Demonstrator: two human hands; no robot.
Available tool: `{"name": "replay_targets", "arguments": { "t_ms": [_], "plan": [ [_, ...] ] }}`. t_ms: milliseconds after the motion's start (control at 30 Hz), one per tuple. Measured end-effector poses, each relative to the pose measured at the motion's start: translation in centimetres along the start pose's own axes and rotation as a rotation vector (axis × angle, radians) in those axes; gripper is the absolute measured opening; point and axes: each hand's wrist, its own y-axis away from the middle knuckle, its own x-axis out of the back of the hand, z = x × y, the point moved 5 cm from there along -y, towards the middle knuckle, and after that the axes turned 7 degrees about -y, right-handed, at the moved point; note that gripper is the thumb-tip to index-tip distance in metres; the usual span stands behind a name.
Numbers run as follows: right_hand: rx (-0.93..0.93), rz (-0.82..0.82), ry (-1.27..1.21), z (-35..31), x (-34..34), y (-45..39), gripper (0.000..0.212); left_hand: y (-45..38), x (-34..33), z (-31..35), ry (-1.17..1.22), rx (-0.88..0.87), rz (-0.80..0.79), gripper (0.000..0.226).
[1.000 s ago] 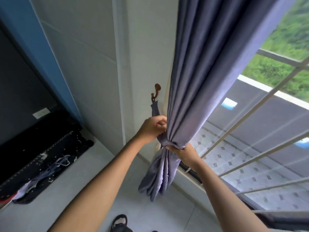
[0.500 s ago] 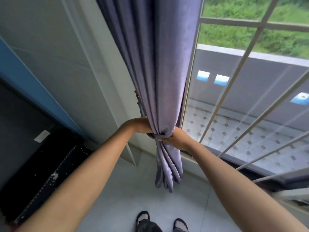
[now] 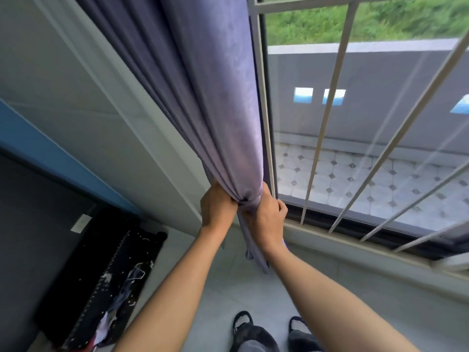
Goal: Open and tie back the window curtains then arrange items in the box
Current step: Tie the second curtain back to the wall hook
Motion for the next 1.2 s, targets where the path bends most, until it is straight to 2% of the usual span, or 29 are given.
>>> {"name": "replay_targets", "arguments": {
  "t_ms": [67, 133, 233, 333, 433, 500, 533, 600, 667, 733, 867, 933, 1000, 1100, 1200],
  "plan": [
    [0.037, 0.032, 0.089, 1.2, -1.5, 0.6, 0.071, 0.1, 0.2, -0.2, -0.055, 0.004, 0.022, 0.016],
    [0.068, -0.003, 0.147, 1.8, -2.8, 0.4, 0.067, -0.1, 0.8, -0.9, -0.095, -0.015, 0.027, 0.012],
    [0.159, -0.048, 0.246, 1.6, -3.3, 0.2, 0.067, -0.3, 2.0, -2.5, -0.141, -0.143, 0.063, 0.017],
    [0.257, -0.059, 0.246, 1.1, -3.1, 0.5, 0.070, -0.4, 2.2, -4.3, -0.189, -0.333, 0.000, 0.015],
    [0.278, -0.129, 0.222, 0.3, -2.9, 1.6, 0.070, -0.8, 1.7, -6.3, -0.251, -0.459, -0.072, 0.034],
    [0.263, -0.167, 0.219, 0.2, -2.9, 2.0, 0.068, -0.5, 2.0, -6.9, -0.302, -0.495, -0.105, 0.036],
    [0.246, -0.171, 0.201, 0.3, -2.8, 2.0, 0.064, -0.2, 2.5, -6.9, -0.310, -0.498, -0.102, 0.030],
    [0.233, -0.167, 0.170, 0.0, -2.1, 1.9, 0.048, 0.7, 3.5, -6.6, -0.280, -0.567, -0.003, 0.009],
    [0.271, -0.173, 0.147, -0.7, -1.4, 2.2, 0.037, 2.1, 3.8, -6.3, -0.248, -0.652, 0.131, 0.020],
    [0.268, -0.183, 0.149, -1.1, -1.1, 2.6, 0.037, 3.1, 3.4, -6.1, -0.238, -0.673, 0.259, 0.024],
    [0.160, -0.201, 0.175, -0.7, -1.4, 3.2, 0.043, 4.7, 2.6, -5.1, -0.186, -0.716, 0.396, 0.024],
    [0.127, -0.200, 0.185, -0.7, -1.2, 3.4, 0.042, 5.3, 2.6, -4.8, -0.162, -0.733, 0.412, 0.018],
    [0.103, -0.215, 0.179, -0.6, -1.1, 3.5, 0.040, 5.6, 2.6, -4.8, -0.157, -0.746, 0.401, 0.003],
    [0.073, -0.248, 0.160, -0.2, -0.8, 3.3, 0.038, 5.7, 2.4, -4.6, -0.127, -0.739, 0.365, 0.024],
    [0.089, -0.262, 0.182, 0.4, -0.3, 2.7, 0.028, 5.9, 1.3, -4.9, -0.093, -0.676, 0.335, 0.033]
  ]
}}
